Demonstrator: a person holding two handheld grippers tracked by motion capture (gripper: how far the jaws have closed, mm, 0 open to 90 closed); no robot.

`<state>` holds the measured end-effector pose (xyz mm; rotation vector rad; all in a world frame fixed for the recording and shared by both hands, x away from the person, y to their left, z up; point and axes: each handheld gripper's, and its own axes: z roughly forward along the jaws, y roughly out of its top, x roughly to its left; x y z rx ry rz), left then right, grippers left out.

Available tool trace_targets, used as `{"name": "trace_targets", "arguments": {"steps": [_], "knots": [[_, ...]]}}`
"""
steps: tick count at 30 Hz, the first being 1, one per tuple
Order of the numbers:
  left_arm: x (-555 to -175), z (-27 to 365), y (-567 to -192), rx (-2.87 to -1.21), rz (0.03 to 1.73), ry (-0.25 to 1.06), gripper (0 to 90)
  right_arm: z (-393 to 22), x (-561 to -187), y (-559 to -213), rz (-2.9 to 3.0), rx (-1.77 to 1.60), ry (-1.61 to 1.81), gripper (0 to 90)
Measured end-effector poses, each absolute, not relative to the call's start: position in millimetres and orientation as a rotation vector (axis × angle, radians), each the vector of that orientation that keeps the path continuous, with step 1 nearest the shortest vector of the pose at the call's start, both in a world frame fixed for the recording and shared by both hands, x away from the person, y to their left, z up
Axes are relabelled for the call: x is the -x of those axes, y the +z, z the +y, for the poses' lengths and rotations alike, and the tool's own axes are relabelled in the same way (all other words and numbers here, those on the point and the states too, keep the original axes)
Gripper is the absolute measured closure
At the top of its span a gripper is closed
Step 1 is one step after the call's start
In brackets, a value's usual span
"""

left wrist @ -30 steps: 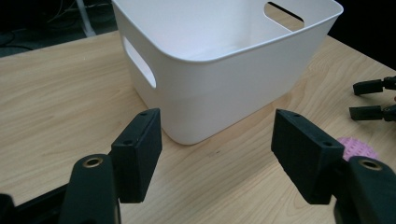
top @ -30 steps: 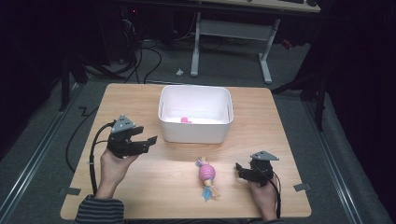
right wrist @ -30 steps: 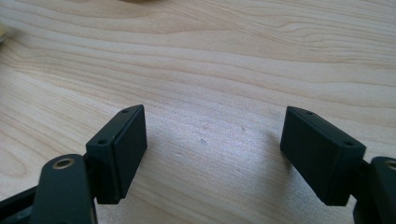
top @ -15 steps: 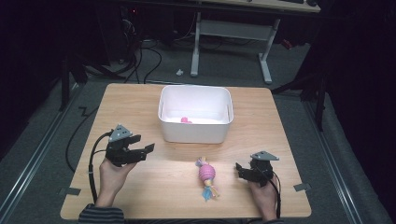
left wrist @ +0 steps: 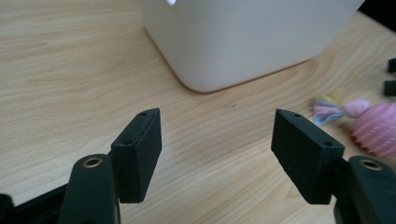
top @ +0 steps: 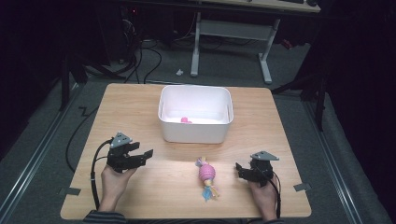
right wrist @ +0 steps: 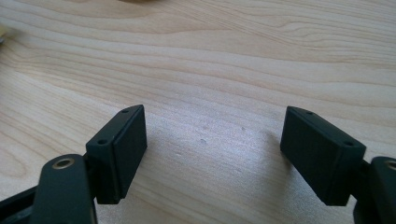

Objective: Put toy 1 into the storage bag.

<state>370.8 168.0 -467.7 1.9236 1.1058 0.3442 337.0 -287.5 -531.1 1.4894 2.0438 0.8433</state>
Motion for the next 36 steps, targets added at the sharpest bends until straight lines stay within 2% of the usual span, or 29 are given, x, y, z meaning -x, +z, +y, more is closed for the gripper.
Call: {"name": "trace_targets", "arguments": {"steps": [6,16,19,36], "knots": [[-375,162,-477,-1.942,1.124,0.367,33.5,-287,-337,-531,2.043,-1.492,0.843,22.8],[-378,154,-514,-1.982,1.180,0.366,33.3,-288,-337,-531,2.044,-1.490,0.843,22.8],[-382,152,-523,-2.017,1.189,0.404,33.3,-287,-337,-531,2.043,-1.492,0.843,22.8],[-384,149,-536,-2.045,1.168,0.505,31.1,-287,-337,-531,2.043,-1.492,0.843,22.9]]}}
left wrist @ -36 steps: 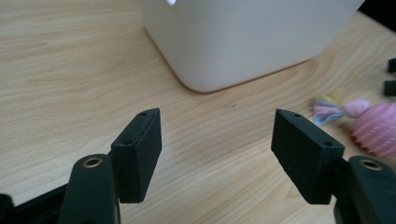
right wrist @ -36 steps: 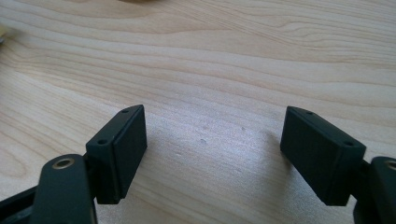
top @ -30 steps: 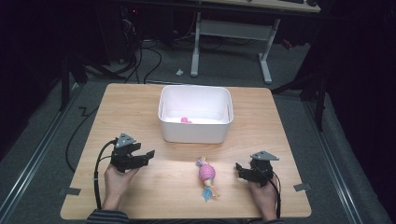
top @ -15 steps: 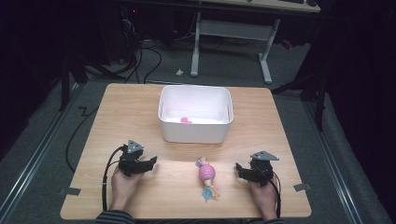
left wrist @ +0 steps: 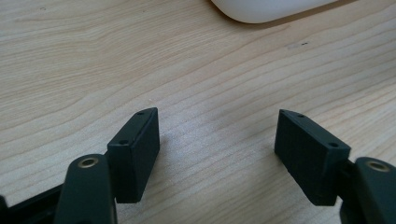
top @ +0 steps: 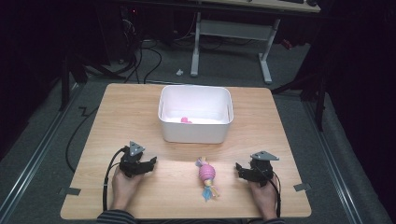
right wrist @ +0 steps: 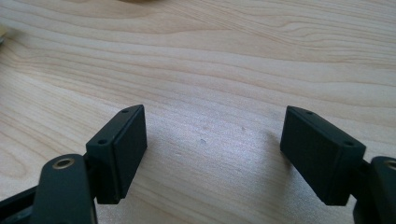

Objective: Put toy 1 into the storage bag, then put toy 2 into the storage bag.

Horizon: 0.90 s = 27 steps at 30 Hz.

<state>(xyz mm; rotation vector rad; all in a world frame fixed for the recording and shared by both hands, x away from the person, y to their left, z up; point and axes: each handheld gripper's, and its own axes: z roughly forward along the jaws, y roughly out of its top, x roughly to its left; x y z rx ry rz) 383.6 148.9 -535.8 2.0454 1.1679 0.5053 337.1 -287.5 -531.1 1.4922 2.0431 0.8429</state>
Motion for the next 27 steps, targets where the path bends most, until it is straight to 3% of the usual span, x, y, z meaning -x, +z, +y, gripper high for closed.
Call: {"name": "trace_targets", "arguments": {"steps": [12,19,27], "knots": [[-383.8,148.7,-535.8,-2.049,1.167,0.503,29.8,-287.3,-338.4,-531.2,2.040,-1.492,0.841,22.5],[-383.9,148.8,-535.8,-2.049,1.166,0.502,29.4,-286.4,-339.6,-529.7,2.097,-1.470,0.834,17.9],[-383.8,148.8,-535.8,-2.050,1.165,0.500,29.1,-280.7,-331.1,-525.3,2.134,-1.452,0.885,25.8]]}}
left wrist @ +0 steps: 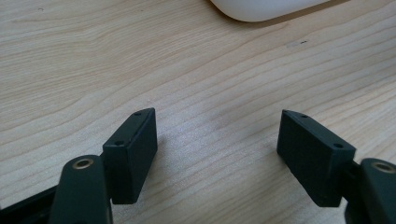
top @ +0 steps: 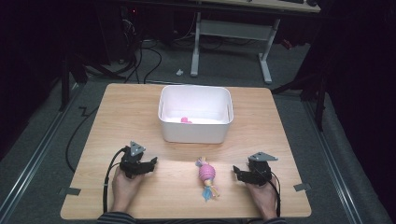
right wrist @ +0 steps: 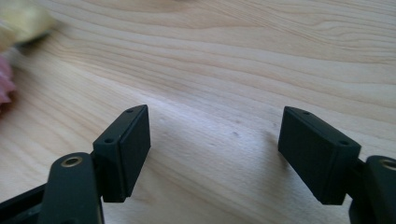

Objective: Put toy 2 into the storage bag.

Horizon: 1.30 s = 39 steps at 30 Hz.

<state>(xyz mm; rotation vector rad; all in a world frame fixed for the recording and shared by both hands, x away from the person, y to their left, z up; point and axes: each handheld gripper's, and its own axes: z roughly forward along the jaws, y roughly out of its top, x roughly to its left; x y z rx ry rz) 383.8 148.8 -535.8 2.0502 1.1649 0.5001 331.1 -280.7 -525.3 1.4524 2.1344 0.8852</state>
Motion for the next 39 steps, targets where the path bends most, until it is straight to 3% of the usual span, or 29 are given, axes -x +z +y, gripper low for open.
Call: {"name": "trace_targets", "arguments": {"steps": [22,39], "knots": [[-383,148,-536,-2.056,1.157,0.499,27.6,-237,-293,-488,2.263,-1.328,1.036,28.2],[-383,148,-536,-2.057,1.156,0.497,27.2,-191,-308,-468,2.388,-1.196,0.960,27.1]]}}
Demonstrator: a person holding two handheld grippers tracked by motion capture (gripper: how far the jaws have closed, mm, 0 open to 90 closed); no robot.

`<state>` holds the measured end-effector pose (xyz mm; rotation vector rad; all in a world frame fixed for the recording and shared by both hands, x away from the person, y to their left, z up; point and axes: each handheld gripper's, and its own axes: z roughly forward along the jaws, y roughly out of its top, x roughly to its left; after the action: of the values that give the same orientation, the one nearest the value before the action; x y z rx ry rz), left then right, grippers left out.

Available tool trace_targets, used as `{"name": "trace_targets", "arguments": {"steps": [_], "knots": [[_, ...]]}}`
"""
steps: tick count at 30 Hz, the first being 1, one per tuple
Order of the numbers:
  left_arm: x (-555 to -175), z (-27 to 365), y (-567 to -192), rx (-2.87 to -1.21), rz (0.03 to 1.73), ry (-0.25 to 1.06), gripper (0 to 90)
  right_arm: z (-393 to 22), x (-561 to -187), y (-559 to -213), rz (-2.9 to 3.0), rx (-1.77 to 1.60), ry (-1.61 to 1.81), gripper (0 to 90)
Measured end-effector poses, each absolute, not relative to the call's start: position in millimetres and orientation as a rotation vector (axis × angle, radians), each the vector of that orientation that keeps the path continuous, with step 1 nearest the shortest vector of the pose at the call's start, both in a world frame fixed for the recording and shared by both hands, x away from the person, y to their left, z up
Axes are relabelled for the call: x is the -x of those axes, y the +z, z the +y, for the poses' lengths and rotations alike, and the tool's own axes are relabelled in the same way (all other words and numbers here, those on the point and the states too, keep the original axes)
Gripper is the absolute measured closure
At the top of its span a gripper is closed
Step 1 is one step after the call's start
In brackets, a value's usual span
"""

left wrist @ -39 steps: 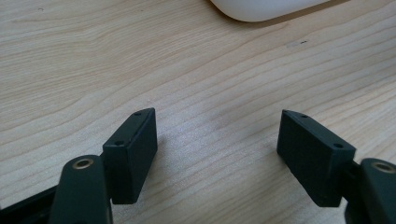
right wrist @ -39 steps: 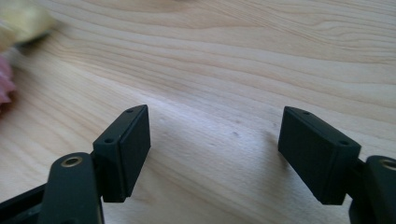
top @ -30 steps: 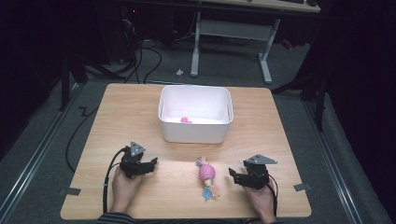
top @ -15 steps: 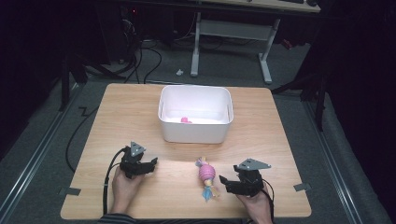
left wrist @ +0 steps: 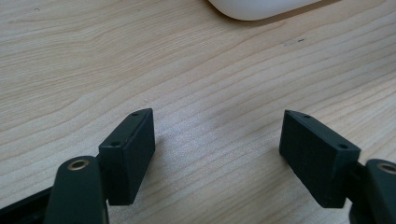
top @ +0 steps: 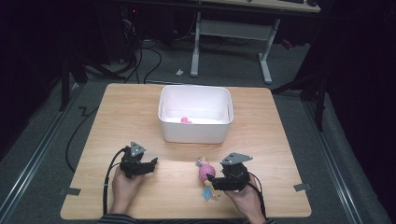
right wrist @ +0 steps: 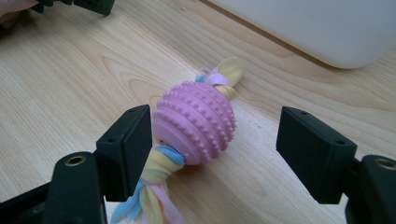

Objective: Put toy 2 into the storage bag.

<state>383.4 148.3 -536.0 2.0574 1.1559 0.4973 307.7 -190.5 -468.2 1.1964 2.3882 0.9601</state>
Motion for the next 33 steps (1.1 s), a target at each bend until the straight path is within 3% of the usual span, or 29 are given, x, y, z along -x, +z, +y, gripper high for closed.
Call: {"name": "trace_targets", "arguments": {"steps": [19,25,33], "knots": [[-383,148,-536,-2.058,1.155,0.496,26.9,-163,-328,-491,2.494,-1.231,0.823,24.1],[-383,148,-536,-2.058,1.155,0.496,26.8,-160,-331,-498,2.518,-1.239,0.797,31.1],[-383,148,-536,-2.058,1.153,0.494,26.7,-164,-330,-497,2.538,-1.250,0.816,32.8]]}}
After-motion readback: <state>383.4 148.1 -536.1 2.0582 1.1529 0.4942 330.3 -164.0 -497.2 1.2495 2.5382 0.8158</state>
